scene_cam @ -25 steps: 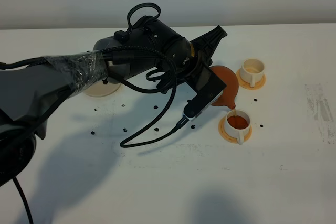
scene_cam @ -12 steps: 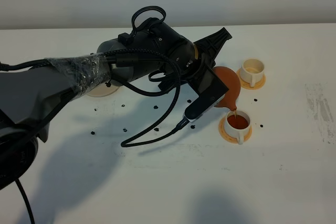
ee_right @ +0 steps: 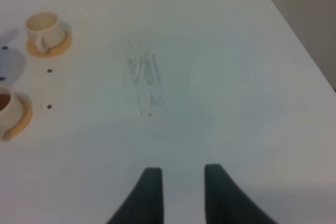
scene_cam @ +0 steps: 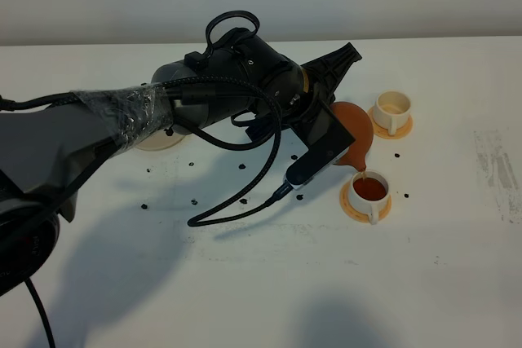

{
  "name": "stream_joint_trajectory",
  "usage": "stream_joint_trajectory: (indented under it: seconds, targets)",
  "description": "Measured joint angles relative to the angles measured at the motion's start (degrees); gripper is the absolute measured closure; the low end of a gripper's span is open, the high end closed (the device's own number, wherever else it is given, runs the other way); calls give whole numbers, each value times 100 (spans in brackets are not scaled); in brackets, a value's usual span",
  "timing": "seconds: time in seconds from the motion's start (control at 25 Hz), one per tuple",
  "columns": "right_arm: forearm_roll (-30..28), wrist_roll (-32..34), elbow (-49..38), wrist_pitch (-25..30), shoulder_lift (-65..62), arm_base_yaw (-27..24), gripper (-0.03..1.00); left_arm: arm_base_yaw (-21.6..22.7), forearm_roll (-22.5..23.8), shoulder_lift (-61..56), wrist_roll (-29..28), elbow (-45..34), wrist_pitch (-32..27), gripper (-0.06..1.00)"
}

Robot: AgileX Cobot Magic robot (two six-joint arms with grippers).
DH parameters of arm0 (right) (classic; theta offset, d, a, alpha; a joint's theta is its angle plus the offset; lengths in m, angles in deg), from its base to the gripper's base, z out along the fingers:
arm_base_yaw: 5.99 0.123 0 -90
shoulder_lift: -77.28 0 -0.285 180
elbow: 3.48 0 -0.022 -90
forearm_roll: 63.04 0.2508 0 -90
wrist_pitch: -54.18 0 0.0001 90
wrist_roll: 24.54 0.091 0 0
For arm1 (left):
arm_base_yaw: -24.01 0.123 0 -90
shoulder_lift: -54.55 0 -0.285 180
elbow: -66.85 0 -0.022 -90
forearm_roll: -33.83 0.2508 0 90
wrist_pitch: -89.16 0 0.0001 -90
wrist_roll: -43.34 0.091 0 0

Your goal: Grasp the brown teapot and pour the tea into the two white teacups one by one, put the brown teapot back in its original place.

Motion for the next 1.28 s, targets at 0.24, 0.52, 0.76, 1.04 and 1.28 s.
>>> stream_joint_trajectory:
  seconds: [0.24,0.52,0.76,1.04,1.28]
  targets:
    - [0,0,0,0,0,0,75,0,33,0,0,0,85,86]
    - [0,0,0,0,0,0,75,0,39,0,0,0,90,86]
    - [0,0,0,0,0,0,75,0,44,0,-5,0,103,86]
    - [0,0,0,0,0,0,75,0,39,0,-42,0,86,86]
    - [0,0,0,0,0,0,75,0,11,0,-588,0,-98,86]
